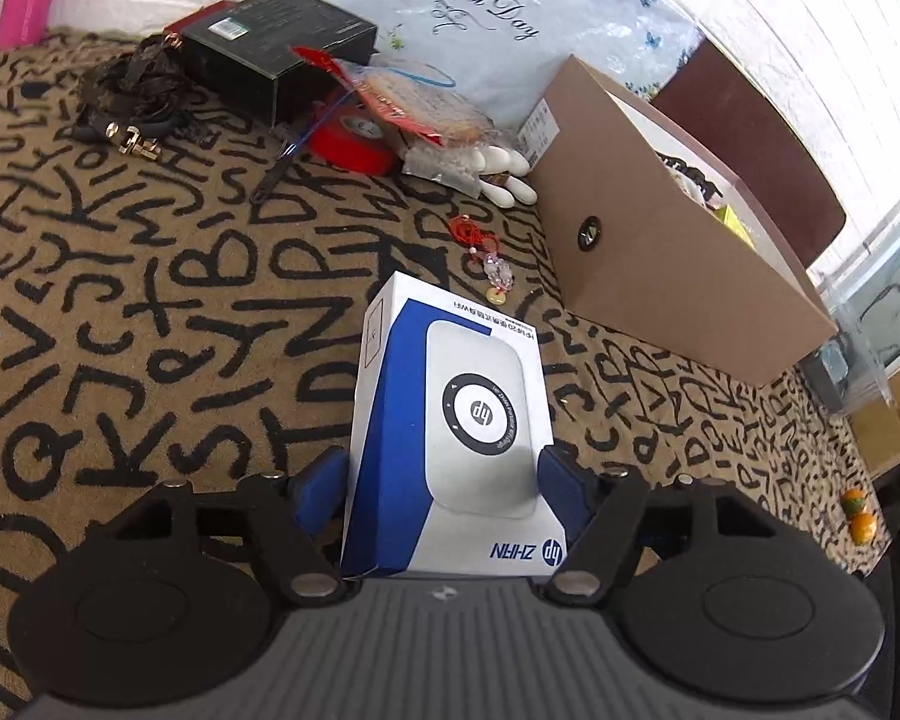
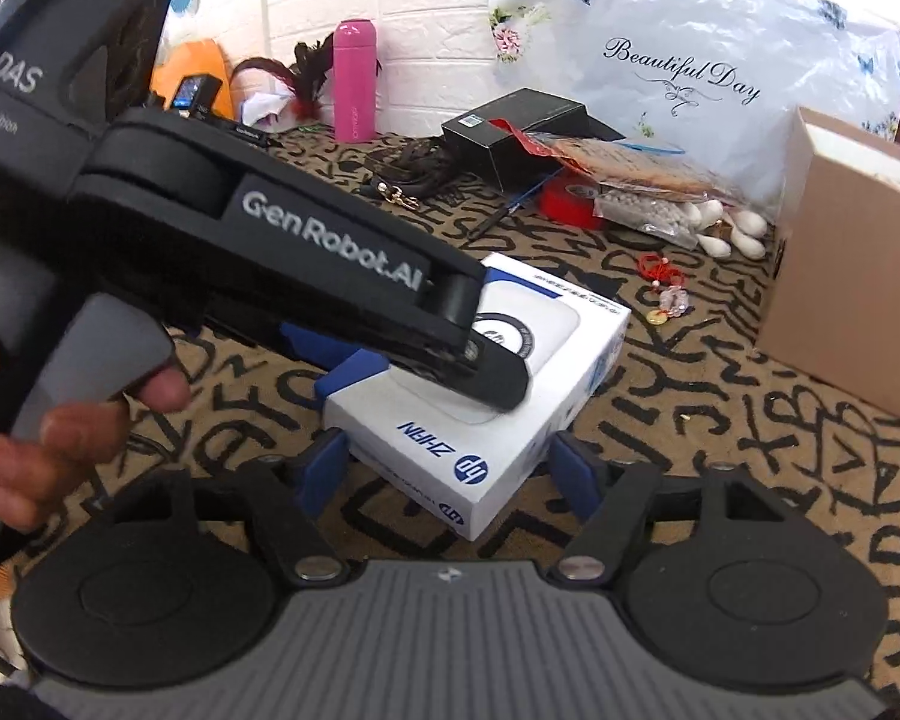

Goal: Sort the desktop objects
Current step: 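Lift the HP box with the left tool and carry it over the cardboard box, then lower the HP box into the cardboard box and open the left tool, then withdraw the left tool from the cardboard box, then move the open left tool down onto the black UGREEN box, then close the left tool on the black box and lift it, then carry the black box with the left tool over the cardboard box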

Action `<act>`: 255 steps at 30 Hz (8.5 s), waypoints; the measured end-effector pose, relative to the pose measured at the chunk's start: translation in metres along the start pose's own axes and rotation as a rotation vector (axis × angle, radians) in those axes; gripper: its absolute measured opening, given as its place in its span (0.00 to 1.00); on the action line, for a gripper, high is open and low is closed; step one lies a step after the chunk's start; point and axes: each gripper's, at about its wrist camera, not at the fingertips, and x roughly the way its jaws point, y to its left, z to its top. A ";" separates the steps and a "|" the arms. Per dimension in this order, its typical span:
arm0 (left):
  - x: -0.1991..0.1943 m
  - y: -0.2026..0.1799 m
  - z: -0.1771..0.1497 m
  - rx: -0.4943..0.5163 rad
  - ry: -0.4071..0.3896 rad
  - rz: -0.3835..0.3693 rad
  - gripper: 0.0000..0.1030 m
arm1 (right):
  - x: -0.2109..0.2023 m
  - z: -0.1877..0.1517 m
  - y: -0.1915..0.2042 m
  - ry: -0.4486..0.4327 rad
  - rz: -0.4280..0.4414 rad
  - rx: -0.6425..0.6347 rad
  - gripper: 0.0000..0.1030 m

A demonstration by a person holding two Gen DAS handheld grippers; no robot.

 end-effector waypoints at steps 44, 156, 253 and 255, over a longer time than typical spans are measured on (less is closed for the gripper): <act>0.116 -0.154 0.181 0.093 -0.124 -0.190 0.70 | -0.031 0.129 -0.217 -0.177 -0.232 0.053 0.61; 0.021 0.099 0.157 -0.215 -0.346 0.067 0.93 | 0.149 0.196 -0.044 -0.114 -0.115 -0.164 0.83; -0.056 -0.147 0.040 0.298 -0.246 -0.083 0.70 | -0.132 0.003 -0.039 -0.309 -0.185 -0.018 0.64; -0.049 -0.167 0.052 0.330 -0.266 -0.117 0.70 | -0.143 0.008 -0.054 -0.346 -0.226 -0.013 0.64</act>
